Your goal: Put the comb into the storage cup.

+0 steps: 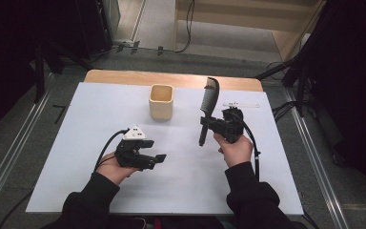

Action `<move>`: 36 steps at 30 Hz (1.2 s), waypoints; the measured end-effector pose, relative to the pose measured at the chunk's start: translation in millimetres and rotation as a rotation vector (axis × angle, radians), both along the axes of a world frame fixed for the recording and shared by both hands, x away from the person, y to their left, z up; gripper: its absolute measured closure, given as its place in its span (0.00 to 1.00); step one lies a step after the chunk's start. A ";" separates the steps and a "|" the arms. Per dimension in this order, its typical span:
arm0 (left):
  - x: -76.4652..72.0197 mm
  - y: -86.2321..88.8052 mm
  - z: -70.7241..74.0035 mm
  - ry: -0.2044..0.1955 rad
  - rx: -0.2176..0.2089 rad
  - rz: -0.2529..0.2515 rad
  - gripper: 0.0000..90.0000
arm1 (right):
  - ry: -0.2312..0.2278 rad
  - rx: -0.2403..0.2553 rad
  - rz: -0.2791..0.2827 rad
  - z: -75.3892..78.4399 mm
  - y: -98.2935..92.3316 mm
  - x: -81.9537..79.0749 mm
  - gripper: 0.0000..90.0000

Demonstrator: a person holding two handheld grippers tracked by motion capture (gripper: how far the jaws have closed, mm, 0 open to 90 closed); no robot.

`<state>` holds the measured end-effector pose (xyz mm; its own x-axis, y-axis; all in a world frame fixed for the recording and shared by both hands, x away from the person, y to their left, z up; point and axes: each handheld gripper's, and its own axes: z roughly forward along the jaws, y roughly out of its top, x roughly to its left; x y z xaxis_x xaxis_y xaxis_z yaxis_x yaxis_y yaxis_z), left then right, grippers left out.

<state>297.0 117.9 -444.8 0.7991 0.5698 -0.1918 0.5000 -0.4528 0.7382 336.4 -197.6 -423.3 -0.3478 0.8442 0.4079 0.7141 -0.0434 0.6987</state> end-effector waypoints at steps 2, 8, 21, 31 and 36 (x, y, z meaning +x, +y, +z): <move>0.1 3.2 0.0 0.002 0.001 0.007 0.32 | -0.002 -0.002 0.009 0.0 2.3 0.6 0.78; 0.7 11.4 -0.4 0.018 -0.018 0.021 0.32 | -0.002 0.003 0.029 -0.1 7.9 3.1 0.78; -0.1 30.5 0.4 0.023 -0.014 0.058 0.32 | -0.012 -0.001 0.054 1.4 16.7 6.2 0.78; -1.4 46.3 0.0 0.024 -0.007 0.082 0.32 | -0.024 -0.002 0.069 1.6 22.3 6.8 0.78; -3.2 52.8 -1.2 0.027 -0.007 0.093 0.32 | -0.030 -0.006 0.080 1.6 26.2 7.2 0.78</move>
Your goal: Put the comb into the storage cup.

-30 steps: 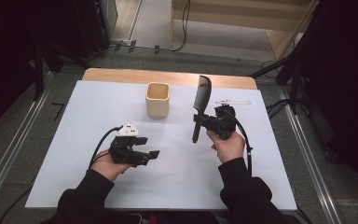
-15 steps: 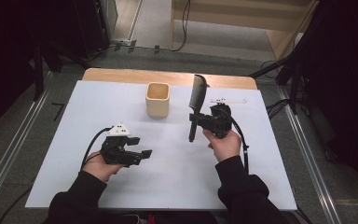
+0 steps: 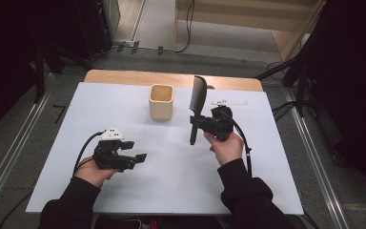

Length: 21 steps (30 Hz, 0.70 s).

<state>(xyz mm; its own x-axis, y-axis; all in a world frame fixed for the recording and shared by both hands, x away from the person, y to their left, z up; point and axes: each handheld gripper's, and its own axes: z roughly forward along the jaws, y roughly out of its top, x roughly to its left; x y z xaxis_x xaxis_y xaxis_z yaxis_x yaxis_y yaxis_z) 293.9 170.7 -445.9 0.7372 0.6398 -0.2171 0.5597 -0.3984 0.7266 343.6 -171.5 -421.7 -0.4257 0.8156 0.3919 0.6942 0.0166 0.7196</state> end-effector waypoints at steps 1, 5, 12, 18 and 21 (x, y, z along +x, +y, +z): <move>-0.5 1.6 -0.4 0.002 0.001 -0.001 0.32 | -0.002 -0.001 0.002 0.1 0.7 0.0 0.78; -2.5 5.8 -1.8 0.004 0.002 0.004 0.32 | -0.009 0.002 0.009 0.6 3.5 -0.2 0.78; -5.7 14.1 -2.5 0.008 0.004 0.024 0.32 | -0.023 0.005 0.013 2.6 7.2 0.2 0.78; -8.3 19.7 -3.1 0.010 0.005 0.030 0.32 | -0.032 0.001 0.025 1.7 14.7 1.6 0.78; -8.9 22.2 -3.4 0.012 0.006 0.036 0.32 | -0.035 -0.003 0.030 1.4 18.1 2.1 0.78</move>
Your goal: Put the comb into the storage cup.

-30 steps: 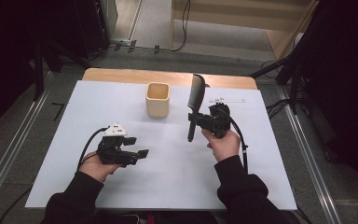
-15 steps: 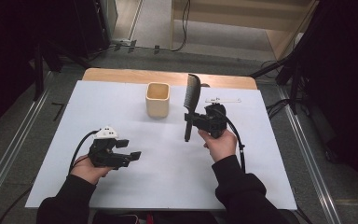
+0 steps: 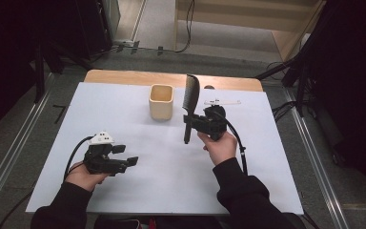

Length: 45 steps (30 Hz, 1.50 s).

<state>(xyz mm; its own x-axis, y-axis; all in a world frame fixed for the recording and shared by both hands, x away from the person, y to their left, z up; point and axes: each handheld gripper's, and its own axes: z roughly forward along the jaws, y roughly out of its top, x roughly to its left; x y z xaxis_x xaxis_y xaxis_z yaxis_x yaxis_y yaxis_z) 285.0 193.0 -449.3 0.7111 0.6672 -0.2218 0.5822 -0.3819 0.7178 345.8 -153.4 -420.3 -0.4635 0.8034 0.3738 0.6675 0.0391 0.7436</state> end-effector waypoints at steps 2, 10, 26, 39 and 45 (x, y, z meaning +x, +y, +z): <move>0.1 1.4 -0.3 0.000 0.001 0.003 0.32 | -0.005 -0.001 0.002 0.1 2.4 0.4 0.78; 1.3 4.2 -0.8 0.004 0.004 0.009 0.32 | -0.011 -0.001 0.014 0.9 8.9 2.9 0.78; 1.7 4.7 -2.1 0.007 0.008 0.013 0.32 | -0.029 0.008 0.027 12.5 19.1 13.9 0.78; 2.3 5.0 -2.6 0.008 0.008 0.009 0.32 | -0.057 0.039 0.021 21.2 21.8 21.3 0.78; 3.1 8.0 -1.8 0.009 0.003 0.017 0.32 | -0.082 0.047 0.018 26.3 24.7 24.4 0.78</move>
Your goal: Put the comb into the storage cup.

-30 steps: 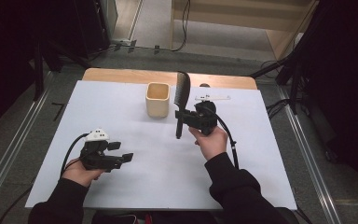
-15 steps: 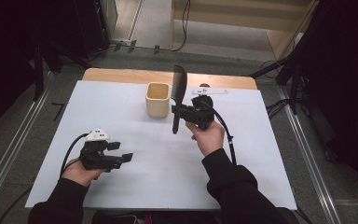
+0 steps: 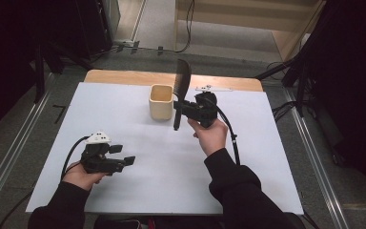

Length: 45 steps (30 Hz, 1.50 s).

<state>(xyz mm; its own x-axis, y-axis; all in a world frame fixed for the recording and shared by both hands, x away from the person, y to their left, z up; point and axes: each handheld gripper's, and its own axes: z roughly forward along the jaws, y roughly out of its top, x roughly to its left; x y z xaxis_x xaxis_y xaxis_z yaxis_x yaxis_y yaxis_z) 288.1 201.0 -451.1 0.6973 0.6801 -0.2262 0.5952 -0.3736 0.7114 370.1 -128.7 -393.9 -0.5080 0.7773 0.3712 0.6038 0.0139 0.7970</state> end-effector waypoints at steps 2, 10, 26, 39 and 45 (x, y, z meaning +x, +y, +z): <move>0.4 0.3 -0.3 0.002 -0.001 0.003 0.32 | -0.004 0.001 -0.004 1.3 1.7 0.9 0.78; 1.0 0.7 -0.8 0.003 0.002 0.000 0.32 | -0.024 0.007 -0.021 7.9 6.9 8.7 0.78; 1.4 0.3 -1.1 0.006 -0.004 0.000 0.32 | -0.043 0.014 -0.021 24.5 19.5 22.5 0.78; 3.0 1.2 -1.2 0.011 -0.010 -0.009 0.32 | -0.045 0.019 -0.034 33.0 26.2 40.0 0.78; 3.4 1.8 -1.6 0.012 -0.006 -0.004 0.32 | -0.058 -0.004 -0.049 35.0 28.3 47.0 0.78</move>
<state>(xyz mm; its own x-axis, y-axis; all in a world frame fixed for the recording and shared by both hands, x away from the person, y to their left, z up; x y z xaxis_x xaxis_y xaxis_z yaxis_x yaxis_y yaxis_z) 291.4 202.8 -452.7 0.6971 0.6760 -0.2388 0.6022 -0.3713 0.7067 417.2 -100.4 -358.9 -0.4900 0.8033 0.3387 0.5565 -0.0108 0.8308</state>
